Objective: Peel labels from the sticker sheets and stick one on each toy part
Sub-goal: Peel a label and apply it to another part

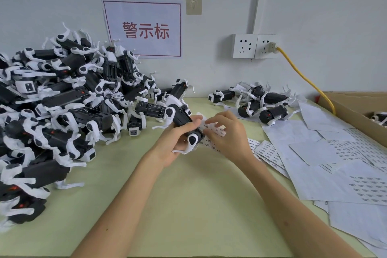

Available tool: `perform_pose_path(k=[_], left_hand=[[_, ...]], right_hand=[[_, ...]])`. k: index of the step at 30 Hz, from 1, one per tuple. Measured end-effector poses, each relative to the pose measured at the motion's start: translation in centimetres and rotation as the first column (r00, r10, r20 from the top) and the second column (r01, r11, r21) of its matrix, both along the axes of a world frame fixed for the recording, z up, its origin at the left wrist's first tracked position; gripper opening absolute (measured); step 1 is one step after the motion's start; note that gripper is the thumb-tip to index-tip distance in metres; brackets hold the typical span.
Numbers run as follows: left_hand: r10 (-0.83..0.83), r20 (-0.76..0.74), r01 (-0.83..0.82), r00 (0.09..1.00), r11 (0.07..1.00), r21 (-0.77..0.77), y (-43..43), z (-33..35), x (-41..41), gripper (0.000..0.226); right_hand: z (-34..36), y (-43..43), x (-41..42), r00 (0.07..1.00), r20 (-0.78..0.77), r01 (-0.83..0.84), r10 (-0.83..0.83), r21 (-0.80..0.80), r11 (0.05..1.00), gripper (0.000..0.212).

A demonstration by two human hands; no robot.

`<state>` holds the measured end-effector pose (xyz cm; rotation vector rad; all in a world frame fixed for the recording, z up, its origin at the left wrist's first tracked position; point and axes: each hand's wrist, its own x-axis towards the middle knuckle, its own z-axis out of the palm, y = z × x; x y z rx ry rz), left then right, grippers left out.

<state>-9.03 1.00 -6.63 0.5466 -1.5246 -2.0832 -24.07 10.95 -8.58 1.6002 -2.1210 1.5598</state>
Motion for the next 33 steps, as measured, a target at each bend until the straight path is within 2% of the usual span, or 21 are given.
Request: perform_pose_path(k=[6, 9, 13, 16, 20, 25, 30, 33], left_hand=[[0.001, 0.028, 0.000, 1.000, 0.999, -0.042, 0.26, -0.04, 0.01, 0.049], [0.007, 0.036, -0.005, 0.999, 0.998, -0.055, 0.37, -0.03, -0.01, 0.049], [0.003, 0.053, 0.001, 0.999, 0.997, -0.083, 0.45, 0.00, -0.03, 0.037], [-0.001, 0.062, 0.008, 0.998, 0.993, -0.116, 0.57, 0.00, -0.08, 0.042], [0.011, 0.059, -0.004, 0.998, 0.992, -0.125, 0.63, -0.02, -0.16, 0.045], [0.036, 0.067, -0.028, 0.997, 0.994, -0.108, 0.54, -0.10, -0.26, 0.036], [0.044, 0.052, -0.040, 0.998, 0.995, -0.089, 0.59, -0.14, -0.37, 0.051], [0.045, 0.042, -0.042, 0.998, 0.997, -0.069, 0.39, -0.33, -0.46, 0.039]], right_hand=[[0.11, 0.05, 0.28, 0.998, 0.054, 0.013, -0.014, 0.029, 0.999, 0.011], [0.34, 0.12, 0.37, 0.993, 0.118, 0.014, -0.016, 0.022, 1.000, 0.017], [0.60, 0.24, 0.34, 0.977, 0.212, 0.008, -0.014, 0.028, 1.000, 0.017], [0.64, 0.25, 0.29, 0.967, 0.253, 0.013, -0.022, 0.039, 0.999, 0.018], [0.46, 0.22, 0.41, 0.956, 0.291, 0.028, -0.038, 0.038, 0.999, 0.020], [0.33, 0.12, 0.60, 0.939, 0.340, 0.047, -0.060, 0.046, 0.998, 0.023], [0.27, 0.14, 0.69, 0.938, 0.340, 0.054, -0.062, 0.032, 0.998, 0.021], [0.18, 0.08, 0.55, 0.942, 0.329, 0.057, -0.067, 0.040, 0.998, 0.018]])
